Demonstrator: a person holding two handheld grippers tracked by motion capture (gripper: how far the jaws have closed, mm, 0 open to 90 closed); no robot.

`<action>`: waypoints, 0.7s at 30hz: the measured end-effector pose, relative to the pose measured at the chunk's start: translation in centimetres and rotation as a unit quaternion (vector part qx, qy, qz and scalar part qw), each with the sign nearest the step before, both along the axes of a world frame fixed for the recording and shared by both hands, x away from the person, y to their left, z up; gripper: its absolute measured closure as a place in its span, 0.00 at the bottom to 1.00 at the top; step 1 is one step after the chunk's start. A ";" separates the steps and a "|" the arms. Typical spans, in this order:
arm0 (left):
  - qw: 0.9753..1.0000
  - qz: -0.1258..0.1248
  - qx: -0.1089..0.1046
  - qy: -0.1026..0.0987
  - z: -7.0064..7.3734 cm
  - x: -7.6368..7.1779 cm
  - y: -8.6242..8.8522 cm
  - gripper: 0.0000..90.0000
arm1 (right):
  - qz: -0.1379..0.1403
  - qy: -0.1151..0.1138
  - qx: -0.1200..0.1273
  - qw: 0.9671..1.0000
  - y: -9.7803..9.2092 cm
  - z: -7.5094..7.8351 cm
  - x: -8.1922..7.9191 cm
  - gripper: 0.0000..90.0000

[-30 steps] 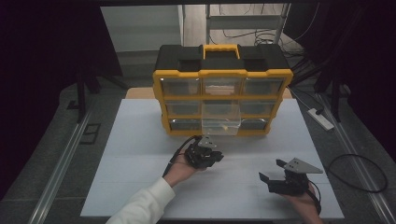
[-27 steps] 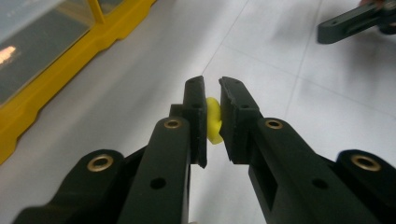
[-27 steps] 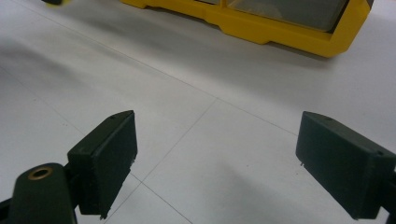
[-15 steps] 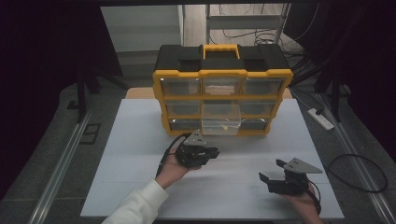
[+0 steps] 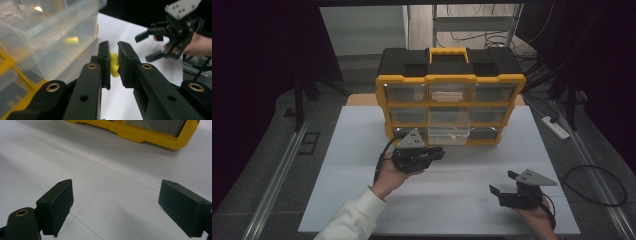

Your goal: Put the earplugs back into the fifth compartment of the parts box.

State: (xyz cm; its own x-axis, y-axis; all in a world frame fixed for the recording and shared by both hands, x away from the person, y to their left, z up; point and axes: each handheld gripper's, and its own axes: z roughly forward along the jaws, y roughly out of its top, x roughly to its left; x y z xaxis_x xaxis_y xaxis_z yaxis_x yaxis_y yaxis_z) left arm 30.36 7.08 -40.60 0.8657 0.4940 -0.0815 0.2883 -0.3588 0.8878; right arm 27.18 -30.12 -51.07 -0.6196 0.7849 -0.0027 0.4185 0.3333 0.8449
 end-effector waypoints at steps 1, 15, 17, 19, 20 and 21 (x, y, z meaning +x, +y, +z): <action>1.000 0.000 0.000 0.000 0.0 0.0 0.0 0.89 | 0.000 0.000 0.001 1.000 0.0 0.0 0.0 0.15; 0.999 0.022 -0.026 -0.034 4.7 1.7 1.0 0.89 | -0.001 0.000 0.002 1.000 0.0 0.0 0.0 0.15; 0.999 0.027 -0.030 -0.034 5.2 2.1 1.1 0.89 | -0.001 0.000 0.002 1.000 0.0 0.0 0.0 0.15; 0.998 0.031 -0.031 -0.033 5.4 2.4 1.1 0.89 | -0.001 0.000 0.002 1.000 0.0 0.0 0.0 0.15; 0.998 0.033 -0.031 -0.033 5.5 2.7 1.1 0.89 | -0.001 0.000 0.002 1.000 0.0 0.0 0.0 0.15; 0.998 0.035 -0.032 -0.031 5.6 2.9 1.1 0.89 | -0.001 0.001 0.002 1.000 0.0 0.0 0.0 0.15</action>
